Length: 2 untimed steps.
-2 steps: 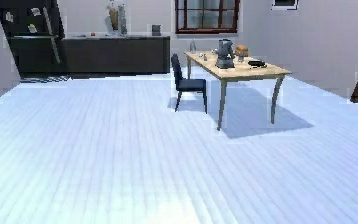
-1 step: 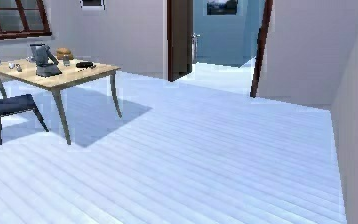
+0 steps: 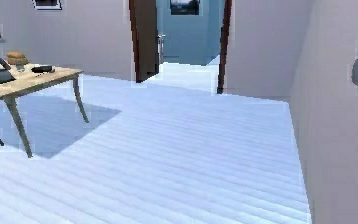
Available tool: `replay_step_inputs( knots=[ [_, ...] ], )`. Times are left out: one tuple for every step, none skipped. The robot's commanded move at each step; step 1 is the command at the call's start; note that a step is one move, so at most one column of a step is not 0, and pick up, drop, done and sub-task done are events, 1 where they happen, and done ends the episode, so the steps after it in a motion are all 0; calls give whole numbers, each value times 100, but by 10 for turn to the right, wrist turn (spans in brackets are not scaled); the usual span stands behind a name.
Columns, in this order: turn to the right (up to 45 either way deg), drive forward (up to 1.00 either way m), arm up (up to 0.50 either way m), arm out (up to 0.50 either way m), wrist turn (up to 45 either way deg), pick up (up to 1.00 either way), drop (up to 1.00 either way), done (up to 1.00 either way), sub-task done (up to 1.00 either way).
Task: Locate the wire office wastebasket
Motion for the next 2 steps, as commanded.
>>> replay_step_inputs(
  knots=[
    [0,100,0,0,0,0,0,0,0],
    [0,100,0,0,0,0,0,0,0]
  ],
)
